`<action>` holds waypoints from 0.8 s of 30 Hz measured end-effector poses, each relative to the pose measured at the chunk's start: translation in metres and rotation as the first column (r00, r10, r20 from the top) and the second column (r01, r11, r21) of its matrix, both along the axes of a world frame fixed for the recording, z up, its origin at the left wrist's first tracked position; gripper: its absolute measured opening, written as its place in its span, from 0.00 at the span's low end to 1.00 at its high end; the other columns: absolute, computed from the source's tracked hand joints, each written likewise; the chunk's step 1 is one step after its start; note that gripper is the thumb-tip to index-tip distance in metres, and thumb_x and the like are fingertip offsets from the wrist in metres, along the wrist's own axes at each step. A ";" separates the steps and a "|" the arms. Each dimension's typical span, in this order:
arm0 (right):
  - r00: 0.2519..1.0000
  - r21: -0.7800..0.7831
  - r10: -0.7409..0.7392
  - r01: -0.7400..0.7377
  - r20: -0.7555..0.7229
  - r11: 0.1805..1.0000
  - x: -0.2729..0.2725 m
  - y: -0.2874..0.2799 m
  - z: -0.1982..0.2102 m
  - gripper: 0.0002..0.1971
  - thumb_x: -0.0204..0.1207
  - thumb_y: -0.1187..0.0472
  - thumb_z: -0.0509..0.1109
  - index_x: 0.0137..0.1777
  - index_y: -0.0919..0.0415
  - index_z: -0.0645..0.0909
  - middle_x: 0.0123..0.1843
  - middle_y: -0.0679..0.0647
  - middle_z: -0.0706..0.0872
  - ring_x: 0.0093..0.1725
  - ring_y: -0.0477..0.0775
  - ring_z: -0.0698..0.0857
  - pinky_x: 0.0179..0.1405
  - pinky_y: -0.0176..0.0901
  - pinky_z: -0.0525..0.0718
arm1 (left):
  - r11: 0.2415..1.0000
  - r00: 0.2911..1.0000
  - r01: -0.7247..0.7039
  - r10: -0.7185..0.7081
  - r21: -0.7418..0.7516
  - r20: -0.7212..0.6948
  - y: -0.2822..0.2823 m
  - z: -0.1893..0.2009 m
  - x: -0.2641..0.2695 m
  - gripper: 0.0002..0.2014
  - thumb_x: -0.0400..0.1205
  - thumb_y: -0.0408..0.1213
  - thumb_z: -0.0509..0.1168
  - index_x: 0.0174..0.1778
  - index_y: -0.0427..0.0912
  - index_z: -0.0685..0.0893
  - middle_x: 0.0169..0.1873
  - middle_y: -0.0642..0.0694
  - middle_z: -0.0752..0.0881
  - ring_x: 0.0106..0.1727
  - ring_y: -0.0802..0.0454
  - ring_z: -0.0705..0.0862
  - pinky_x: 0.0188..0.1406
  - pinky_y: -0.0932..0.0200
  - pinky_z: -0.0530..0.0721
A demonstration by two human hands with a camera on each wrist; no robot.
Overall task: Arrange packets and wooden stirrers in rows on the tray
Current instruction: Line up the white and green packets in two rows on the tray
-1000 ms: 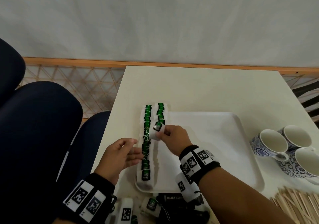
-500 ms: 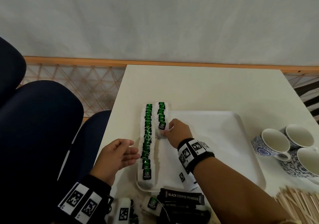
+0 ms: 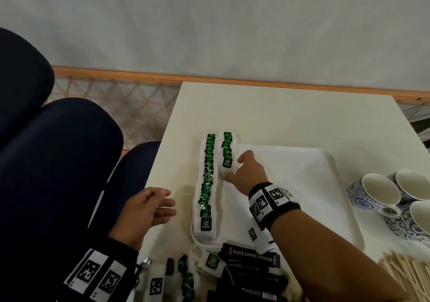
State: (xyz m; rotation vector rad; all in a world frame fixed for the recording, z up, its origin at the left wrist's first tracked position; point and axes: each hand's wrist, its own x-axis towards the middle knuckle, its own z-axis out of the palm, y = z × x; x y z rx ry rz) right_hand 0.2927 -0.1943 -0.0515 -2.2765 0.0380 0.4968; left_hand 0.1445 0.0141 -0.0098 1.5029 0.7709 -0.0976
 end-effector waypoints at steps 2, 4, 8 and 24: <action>0.996 -0.025 0.064 -0.063 0.058 0.998 -0.009 0.004 0.009 0.23 0.70 0.51 0.78 0.52 0.55 0.67 0.40 0.53 0.81 0.37 0.53 0.79 0.29 0.41 0.74 | 0.998 1.000 0.016 -0.015 0.054 -0.021 0.006 -0.002 -0.009 0.08 0.86 0.35 0.61 0.49 0.37 0.85 0.44 0.35 0.89 0.39 0.42 0.87 0.39 0.53 0.83; 0.972 -0.066 0.193 -0.185 0.134 0.980 -0.024 0.011 0.022 0.17 0.72 0.51 0.77 0.48 0.55 0.70 0.38 0.49 0.80 0.38 0.51 0.79 0.33 0.40 0.75 | 0.993 0.997 0.046 -0.040 0.113 -0.060 0.010 -0.005 -0.019 0.08 0.85 0.35 0.61 0.48 0.38 0.85 0.45 0.36 0.89 0.39 0.44 0.86 0.39 0.54 0.81; 0.816 -0.056 0.562 -0.560 0.137 0.826 -0.063 0.030 0.046 0.08 0.75 0.53 0.75 0.45 0.56 0.82 0.36 0.44 0.81 0.39 0.45 0.80 0.42 0.36 0.79 | 0.944 0.972 0.200 -0.159 0.261 -0.171 0.015 -0.013 -0.046 0.06 0.83 0.38 0.65 0.45 0.41 0.86 0.45 0.41 0.89 0.43 0.47 0.85 0.43 0.56 0.80; 0.380 -0.347 0.905 -0.888 -0.191 0.300 -0.133 0.052 0.034 0.35 0.61 0.35 0.80 0.60 0.58 0.78 0.58 0.57 0.79 0.58 0.60 0.80 0.58 0.57 0.82 | 0.572 0.746 0.666 -0.493 0.479 -0.448 0.015 -0.027 -0.112 0.32 0.60 0.53 0.79 0.56 0.73 0.70 0.54 0.58 0.67 0.60 0.56 0.69 0.56 0.65 0.75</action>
